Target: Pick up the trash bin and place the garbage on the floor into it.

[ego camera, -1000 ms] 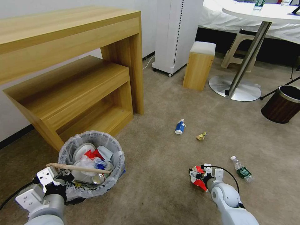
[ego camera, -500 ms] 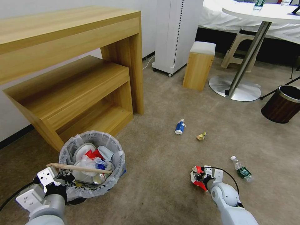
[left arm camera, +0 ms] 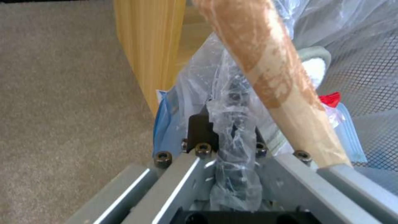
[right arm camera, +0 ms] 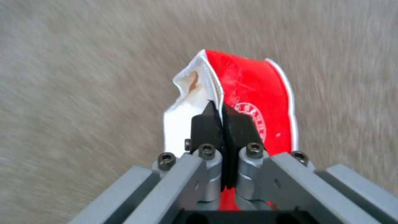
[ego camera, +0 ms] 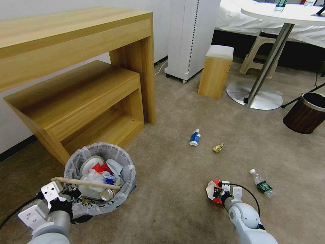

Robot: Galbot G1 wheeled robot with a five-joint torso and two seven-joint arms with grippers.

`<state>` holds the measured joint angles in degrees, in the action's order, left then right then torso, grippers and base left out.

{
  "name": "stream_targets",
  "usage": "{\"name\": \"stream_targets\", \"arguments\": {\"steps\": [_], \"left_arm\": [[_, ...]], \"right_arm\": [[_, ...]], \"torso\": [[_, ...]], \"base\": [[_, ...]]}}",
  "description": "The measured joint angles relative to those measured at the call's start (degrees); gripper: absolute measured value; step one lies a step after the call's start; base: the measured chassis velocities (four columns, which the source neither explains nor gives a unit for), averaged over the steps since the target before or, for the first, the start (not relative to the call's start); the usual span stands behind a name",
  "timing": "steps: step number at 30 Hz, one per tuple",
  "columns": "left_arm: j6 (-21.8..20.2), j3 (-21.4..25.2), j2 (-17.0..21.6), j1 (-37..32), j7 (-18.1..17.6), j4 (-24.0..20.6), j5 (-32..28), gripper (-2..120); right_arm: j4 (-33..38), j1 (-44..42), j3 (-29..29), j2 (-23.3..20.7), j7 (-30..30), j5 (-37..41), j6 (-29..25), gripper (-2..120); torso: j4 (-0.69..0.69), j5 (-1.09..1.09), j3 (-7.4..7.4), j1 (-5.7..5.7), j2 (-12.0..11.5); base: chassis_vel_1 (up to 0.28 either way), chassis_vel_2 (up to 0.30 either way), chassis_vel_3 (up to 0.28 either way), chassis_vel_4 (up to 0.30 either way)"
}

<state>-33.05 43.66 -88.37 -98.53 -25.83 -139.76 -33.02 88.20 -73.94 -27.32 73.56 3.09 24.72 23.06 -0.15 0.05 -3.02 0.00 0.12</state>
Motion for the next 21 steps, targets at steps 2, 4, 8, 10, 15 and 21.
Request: {"name": "stream_targets", "arguments": {"steps": [2,4,8,10,15,21], "left_arm": [[-0.04,-0.38,-0.01,0.00,0.00,0.26,0.00,1],[-0.04,-0.75,-0.07,0.13,0.01,0.87,0.09,1],[-0.03,-1.65,-0.22,0.44,-0.01,2.03,0.73,1],[-0.03,-2.76,-0.48,0.48,0.01,2.53,0.92,1],[-0.09,-6.25,-1.17,0.49,-0.21,4.00,0.95,1],[-0.30,-12.13,-2.06,-0.44,-0.90,5.06,0.90,1]], "right_arm": [[3.39,-1.37,0.27,-0.44,-0.83,0.56,-3.27,0],[9.64,-3.30,0.39,-1.29,-2.01,0.67,-6.89,0],[21.21,-5.35,1.03,-3.05,-4.23,2.03,-10.49,0],[27.63,-5.09,1.90,-4.16,-6.95,3.77,-12.81,0],[35.57,-0.70,6.14,-6.26,-18.67,12.05,-20.69,0],[31.95,3.72,10.57,-5.22,-31.39,14.61,-25.98,0]], "torso": [[0.00,0.01,0.01,0.00,0.00],[0.00,0.01,0.00,0.00,0.00],[0.00,-0.02,0.01,0.00,0.00],[0.01,-0.01,0.01,0.00,0.00],[0.01,-0.01,0.01,0.00,0.00],[0.01,0.00,0.00,0.00,0.00]], "base": [[0.000,0.000,0.000,0.000],[0.000,0.000,0.000,0.000],[0.000,0.000,0.000,0.000],[0.000,0.000,0.000,0.000],[0.000,0.000,0.000,0.000],[0.000,0.000,0.000,0.000]]}}
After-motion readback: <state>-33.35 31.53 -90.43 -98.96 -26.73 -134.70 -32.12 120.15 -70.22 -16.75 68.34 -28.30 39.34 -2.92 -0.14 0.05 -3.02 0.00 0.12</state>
